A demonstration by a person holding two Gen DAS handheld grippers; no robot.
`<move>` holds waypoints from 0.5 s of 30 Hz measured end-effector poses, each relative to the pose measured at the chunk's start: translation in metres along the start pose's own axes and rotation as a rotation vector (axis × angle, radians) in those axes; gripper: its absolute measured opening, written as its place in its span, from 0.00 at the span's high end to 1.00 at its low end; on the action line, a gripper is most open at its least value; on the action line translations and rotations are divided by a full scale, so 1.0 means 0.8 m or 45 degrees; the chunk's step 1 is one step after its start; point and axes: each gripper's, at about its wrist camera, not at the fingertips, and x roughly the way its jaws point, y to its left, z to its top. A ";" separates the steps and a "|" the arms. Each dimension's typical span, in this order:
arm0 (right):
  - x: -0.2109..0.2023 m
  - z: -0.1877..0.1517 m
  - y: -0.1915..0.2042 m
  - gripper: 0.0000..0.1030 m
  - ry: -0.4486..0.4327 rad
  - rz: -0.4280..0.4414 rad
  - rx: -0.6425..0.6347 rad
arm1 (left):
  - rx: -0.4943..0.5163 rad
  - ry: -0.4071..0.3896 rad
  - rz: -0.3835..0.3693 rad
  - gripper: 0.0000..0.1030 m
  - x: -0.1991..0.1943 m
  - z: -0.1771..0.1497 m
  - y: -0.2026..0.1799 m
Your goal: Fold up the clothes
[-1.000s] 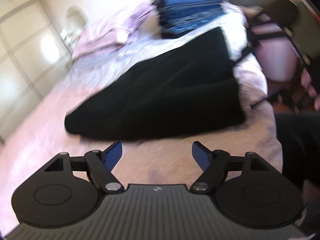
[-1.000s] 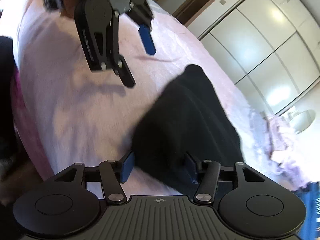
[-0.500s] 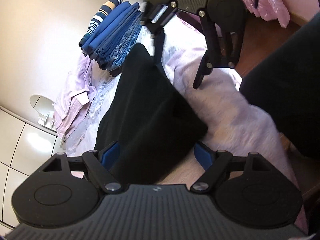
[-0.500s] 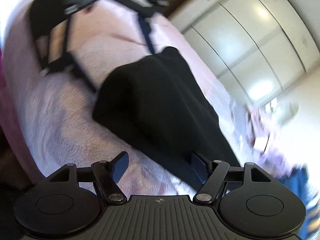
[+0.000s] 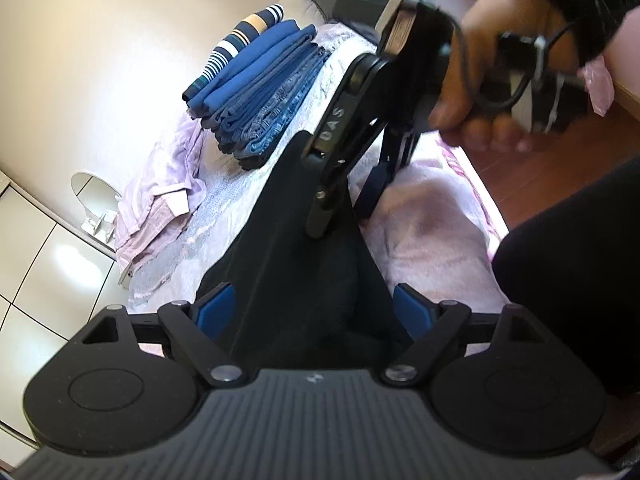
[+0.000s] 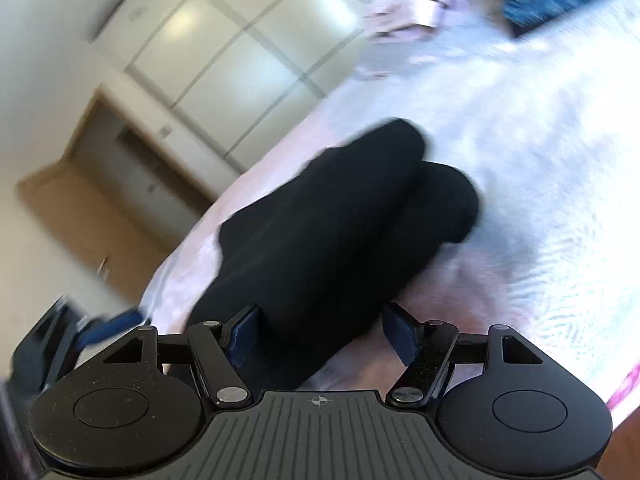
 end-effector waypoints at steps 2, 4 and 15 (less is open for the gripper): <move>0.005 0.007 -0.011 0.32 -0.050 -0.019 0.067 | -0.008 -0.009 -0.007 0.18 0.005 0.003 -0.002; 0.010 0.013 -0.019 0.31 -0.090 -0.017 0.139 | 0.008 -0.010 -0.014 0.18 0.012 0.006 -0.007; -0.023 0.057 -0.033 0.72 -0.074 0.090 0.463 | 0.134 0.127 0.158 0.18 0.059 0.033 -0.042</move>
